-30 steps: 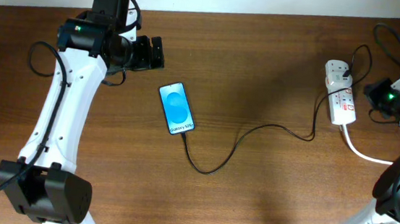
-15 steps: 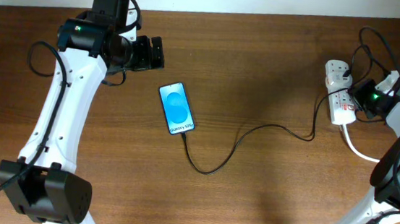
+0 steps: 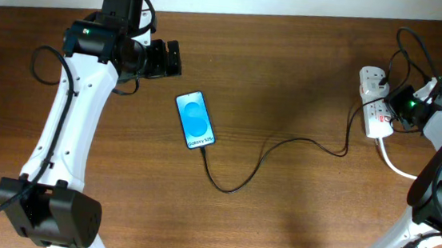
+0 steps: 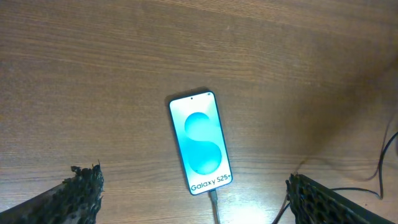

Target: Plug charger to phone and switch on socket

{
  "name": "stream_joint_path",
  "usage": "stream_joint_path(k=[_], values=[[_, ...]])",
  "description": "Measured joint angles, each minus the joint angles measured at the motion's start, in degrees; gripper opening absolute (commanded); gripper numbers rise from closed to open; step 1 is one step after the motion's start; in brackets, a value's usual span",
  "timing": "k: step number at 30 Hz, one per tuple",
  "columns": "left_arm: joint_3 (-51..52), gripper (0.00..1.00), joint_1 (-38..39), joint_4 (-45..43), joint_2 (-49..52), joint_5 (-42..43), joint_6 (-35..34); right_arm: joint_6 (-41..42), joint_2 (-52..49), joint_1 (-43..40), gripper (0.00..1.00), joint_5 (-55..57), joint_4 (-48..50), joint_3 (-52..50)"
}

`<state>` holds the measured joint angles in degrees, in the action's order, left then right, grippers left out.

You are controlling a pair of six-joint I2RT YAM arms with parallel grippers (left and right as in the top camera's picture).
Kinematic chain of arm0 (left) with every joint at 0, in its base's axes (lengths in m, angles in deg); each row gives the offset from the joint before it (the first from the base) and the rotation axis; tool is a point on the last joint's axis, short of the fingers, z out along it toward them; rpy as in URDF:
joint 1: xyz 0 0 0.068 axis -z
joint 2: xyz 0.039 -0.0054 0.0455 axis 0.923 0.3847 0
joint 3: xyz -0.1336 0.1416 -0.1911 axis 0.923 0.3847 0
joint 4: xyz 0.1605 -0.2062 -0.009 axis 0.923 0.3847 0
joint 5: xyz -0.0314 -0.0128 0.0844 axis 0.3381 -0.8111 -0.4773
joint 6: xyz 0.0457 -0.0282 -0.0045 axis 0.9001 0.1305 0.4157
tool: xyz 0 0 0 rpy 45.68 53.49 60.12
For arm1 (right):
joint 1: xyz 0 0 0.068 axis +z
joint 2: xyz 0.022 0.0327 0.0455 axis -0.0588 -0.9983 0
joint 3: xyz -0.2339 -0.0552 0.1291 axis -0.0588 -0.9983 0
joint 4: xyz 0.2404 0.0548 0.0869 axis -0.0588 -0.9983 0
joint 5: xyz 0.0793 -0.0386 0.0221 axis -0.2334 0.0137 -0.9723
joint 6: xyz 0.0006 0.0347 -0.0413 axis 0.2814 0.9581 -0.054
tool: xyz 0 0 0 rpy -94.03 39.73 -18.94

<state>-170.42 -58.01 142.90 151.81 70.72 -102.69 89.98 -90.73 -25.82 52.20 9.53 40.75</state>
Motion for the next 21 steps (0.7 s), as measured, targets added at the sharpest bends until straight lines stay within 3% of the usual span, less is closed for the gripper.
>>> stream_joint_path(k=[21], values=[[0.0,0.99,0.0,-0.02,0.0,-0.02,0.0,0.24,-0.39,0.74,0.04,1.49,-1.53,1.05]])
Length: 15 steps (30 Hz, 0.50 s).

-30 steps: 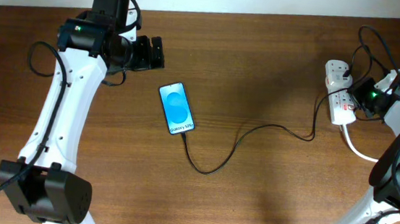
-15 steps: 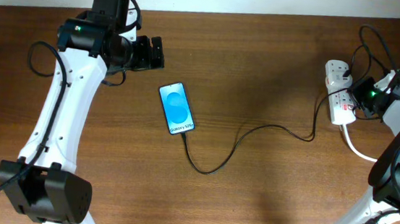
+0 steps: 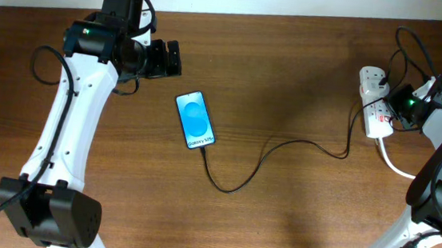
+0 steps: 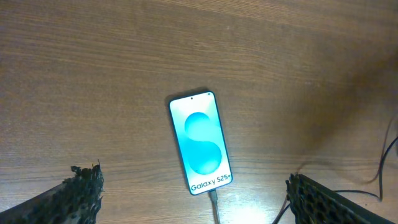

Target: Plug charger to phone and switch on socket

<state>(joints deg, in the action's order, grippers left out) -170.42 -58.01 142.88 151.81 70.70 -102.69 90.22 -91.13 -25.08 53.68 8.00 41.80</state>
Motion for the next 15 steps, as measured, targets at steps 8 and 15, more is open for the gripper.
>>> stream_joint_path(k=[8,15], values=[[0.0,0.99,0.0,0.02,0.0,0.02,0.0,-0.04,-0.22,0.0,0.04,-0.42,-0.72,0.44],[0.0,0.99,0.0,0.0,0.0,0.0,0.0,0.04,-0.22,0.02,0.04,-0.63,-2.21,0.96]])
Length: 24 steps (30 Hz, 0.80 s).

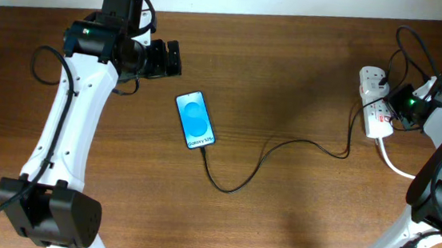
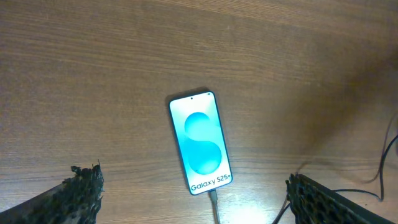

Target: Plug charger to phone and switch on socket

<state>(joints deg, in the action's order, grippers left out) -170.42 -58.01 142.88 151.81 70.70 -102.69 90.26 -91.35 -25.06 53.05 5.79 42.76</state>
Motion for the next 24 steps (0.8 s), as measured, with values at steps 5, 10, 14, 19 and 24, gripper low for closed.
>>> stream_joint_path(k=[5,10,14,19,24], values=[[0.0,0.99,0.0,0.0,0.0,0.0,0.0,0.24,0.0,0.09,0.04,0.02,-0.85,0.26],[0.0,0.99,0.0,0.0,0.0,0.02,0.0,0.37,0.0,0.11,0.04,0.02,-1.11,0.35],[0.0,0.99,0.0,0.0,0.0,0.0,0.0,0.35,0.0,0.13,0.04,0.02,-1.11,0.35],[0.0,0.99,0.0,0.02,0.0,0.02,0.0,0.35,0.0,0.13,0.04,0.02,-1.36,0.46],[0.0,0.99,0.0,0.02,0.0,0.0,0.0,0.55,0.0,0.24,0.04,-0.42,-2.34,0.55]])
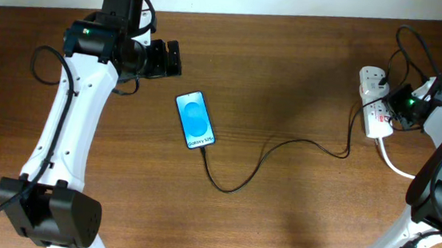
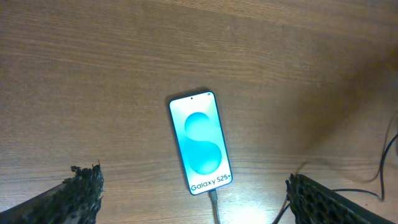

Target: Plug charger to phone and switch on socket

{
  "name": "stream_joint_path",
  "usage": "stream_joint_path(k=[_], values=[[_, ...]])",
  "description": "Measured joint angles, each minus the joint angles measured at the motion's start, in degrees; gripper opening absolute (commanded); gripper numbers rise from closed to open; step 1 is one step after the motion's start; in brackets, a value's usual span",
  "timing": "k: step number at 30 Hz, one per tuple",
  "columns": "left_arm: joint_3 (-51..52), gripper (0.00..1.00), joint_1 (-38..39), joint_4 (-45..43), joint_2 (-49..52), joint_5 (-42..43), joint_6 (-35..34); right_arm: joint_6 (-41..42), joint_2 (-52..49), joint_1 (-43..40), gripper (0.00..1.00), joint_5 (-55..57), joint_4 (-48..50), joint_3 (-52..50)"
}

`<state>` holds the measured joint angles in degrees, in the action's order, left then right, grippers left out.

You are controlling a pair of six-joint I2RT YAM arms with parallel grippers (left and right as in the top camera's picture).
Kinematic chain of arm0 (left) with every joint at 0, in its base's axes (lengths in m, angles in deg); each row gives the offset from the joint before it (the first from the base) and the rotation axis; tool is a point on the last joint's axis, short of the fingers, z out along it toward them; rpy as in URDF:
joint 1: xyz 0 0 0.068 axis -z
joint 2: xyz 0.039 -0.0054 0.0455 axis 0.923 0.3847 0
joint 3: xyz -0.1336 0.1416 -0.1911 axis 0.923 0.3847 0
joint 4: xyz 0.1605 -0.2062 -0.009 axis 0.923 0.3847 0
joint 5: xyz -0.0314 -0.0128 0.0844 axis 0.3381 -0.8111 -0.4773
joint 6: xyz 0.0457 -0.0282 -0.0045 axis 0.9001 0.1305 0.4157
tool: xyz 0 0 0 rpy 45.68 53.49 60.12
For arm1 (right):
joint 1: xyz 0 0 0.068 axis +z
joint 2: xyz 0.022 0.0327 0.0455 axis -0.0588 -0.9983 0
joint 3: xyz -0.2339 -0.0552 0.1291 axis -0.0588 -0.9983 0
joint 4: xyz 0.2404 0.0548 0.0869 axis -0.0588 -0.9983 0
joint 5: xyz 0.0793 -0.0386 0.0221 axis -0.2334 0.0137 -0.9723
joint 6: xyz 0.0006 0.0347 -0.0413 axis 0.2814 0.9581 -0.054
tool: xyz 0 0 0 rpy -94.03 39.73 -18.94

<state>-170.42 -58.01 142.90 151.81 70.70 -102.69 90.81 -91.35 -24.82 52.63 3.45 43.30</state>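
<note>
The phone (image 1: pixel 195 120) lies flat on the wooden table with its blue screen lit, seen close in the left wrist view as the phone (image 2: pixel 200 143). A dark charger cable (image 1: pixel 258 163) is plugged into its lower end and runs right to the white socket strip (image 1: pixel 373 108). My left gripper (image 1: pixel 169 58) hangs open above and left of the phone, its fingers (image 2: pixel 81 190) wide apart. My right gripper (image 1: pixel 403 104) rests against the strip's right side; its jaws are too small to read.
Several other cables (image 1: pixel 400 43) loop around the socket strip at the far right. A white lead (image 1: pixel 394 165) runs off from the strip toward the right arm's base. The table's back edge (image 1: pixel 294 16) meets a pale wall.
The phone has lain with the cable plugged in and its screen lit at every moment. My left gripper has stayed open above it, and my right gripper has stayed at the socket strip with only a slight shift.
</note>
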Motion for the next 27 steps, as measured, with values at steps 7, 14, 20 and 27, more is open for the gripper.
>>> stream_joint_path(k=[7,14,20,27], values=[[0.0,0.99,0.0,-0.02,0.0,0.02,0.0,0.07,0.0,0.0,0.04,-0.02,-0.2,0.02],[0.0,0.99,0.0,0.0,0.0,0.0,0.0,0.07,0.0,-0.24,0.04,0.0,-0.48,0.24],[0.0,0.99,0.0,-0.02,0.0,0.0,0.0,-0.46,1.6,-3.78,0.04,-3.28,-5.09,-0.37],[0.0,0.99,0.0,0.0,0.0,0.0,0.0,-3.15,13.57,-6.91,0.04,-3.28,-10.88,-1.14]])
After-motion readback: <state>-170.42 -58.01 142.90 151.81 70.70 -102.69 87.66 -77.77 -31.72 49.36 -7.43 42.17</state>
